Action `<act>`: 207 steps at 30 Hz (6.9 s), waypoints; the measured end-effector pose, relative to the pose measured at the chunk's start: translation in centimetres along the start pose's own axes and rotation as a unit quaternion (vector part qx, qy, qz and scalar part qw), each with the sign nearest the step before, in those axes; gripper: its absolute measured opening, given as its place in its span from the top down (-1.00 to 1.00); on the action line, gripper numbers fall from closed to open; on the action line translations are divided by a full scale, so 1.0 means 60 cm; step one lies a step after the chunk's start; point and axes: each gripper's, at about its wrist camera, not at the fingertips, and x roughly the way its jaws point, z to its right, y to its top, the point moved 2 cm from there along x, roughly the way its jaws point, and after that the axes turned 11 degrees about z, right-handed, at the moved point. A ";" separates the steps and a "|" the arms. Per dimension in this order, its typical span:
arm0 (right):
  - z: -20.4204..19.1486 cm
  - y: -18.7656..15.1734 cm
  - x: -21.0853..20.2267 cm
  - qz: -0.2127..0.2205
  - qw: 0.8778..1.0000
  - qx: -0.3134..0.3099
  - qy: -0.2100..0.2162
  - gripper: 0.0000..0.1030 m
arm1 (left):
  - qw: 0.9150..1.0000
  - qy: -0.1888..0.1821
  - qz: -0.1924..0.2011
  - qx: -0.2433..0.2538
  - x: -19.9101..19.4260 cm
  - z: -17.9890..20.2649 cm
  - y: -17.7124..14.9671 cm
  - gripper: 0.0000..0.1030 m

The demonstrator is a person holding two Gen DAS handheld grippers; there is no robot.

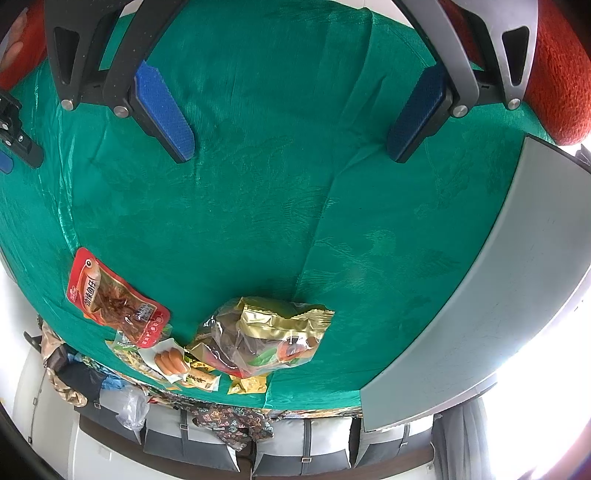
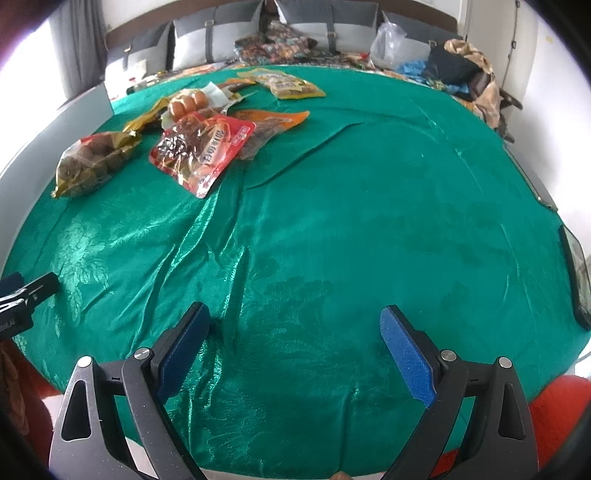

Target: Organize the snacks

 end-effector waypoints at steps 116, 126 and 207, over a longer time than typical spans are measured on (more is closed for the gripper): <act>-0.217 0.236 0.090 -0.114 0.970 -0.129 0.172 -0.81 | 0.990 -0.114 0.007 -0.087 -0.034 -0.124 0.052 -0.33; -0.256 0.211 0.160 -0.153 0.972 -0.133 0.114 0.05 | 0.985 -0.118 0.015 -0.121 -0.046 -0.157 0.046 -0.33; 0.179 0.161 0.074 0.022 0.995 0.072 -0.059 -0.84 | 0.995 -0.076 0.010 0.063 0.034 0.099 0.128 -0.99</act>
